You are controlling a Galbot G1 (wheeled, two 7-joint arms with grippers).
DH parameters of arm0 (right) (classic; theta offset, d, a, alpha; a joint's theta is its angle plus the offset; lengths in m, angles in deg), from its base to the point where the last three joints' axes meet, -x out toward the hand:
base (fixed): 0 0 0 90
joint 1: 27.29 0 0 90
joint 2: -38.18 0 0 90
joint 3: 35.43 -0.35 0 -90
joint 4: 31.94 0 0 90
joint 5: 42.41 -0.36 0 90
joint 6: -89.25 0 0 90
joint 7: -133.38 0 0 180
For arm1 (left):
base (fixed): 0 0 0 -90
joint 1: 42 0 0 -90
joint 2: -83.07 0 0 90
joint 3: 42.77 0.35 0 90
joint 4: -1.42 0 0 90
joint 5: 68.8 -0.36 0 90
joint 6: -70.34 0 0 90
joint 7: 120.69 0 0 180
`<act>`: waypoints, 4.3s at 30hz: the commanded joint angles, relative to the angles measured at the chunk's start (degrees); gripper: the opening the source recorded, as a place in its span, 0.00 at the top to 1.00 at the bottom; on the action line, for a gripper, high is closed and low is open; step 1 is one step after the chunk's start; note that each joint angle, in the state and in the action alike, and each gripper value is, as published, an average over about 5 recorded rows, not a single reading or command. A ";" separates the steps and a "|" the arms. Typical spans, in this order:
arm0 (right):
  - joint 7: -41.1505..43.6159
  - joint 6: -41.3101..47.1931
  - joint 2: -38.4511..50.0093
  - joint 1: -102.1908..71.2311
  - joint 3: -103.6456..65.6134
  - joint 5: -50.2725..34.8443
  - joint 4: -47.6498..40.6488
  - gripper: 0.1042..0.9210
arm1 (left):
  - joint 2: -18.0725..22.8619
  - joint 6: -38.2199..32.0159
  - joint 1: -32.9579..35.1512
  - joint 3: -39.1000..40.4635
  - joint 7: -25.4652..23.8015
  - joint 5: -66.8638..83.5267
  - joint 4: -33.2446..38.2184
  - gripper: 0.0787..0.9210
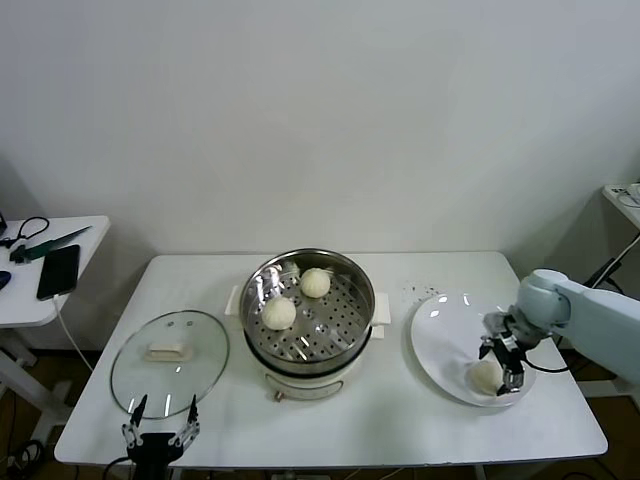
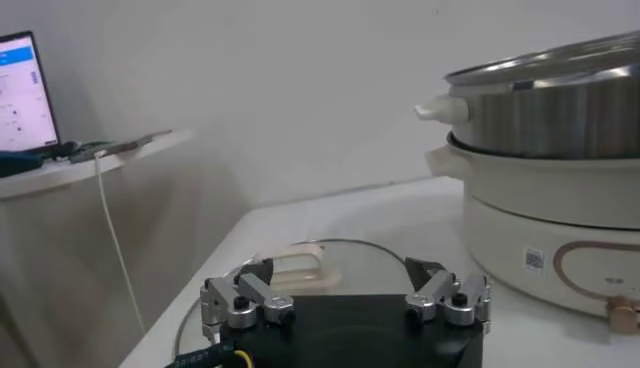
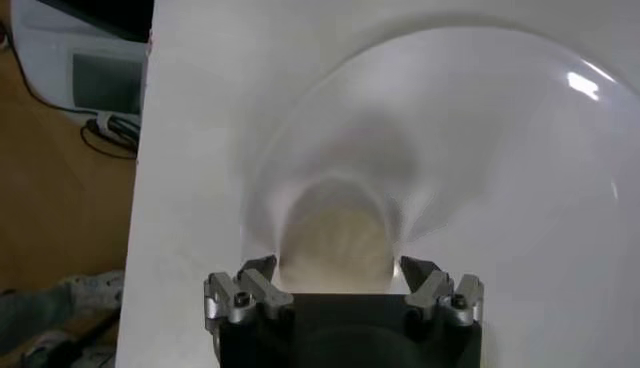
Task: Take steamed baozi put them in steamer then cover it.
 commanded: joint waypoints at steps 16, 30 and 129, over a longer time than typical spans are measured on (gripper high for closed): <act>1.28 -8.65 -3.64 9.48 5.27 1.47 -1.94 0.26 | 0.13 -0.26 0.35 0.44 0.18 -0.28 0.26 0.12; 5.79 -39.04 -21.63 35.82 11.40 9.79 -1.49 0.27 | 0.28 0.00 0.60 0.24 0.21 -0.37 0.63 0.12; 0.51 -1.77 0.66 9.46 -0.82 -3.17 -6.85 0.12 | -0.40 0.07 1.18 0.33 0.41 2.13 1.22 0.12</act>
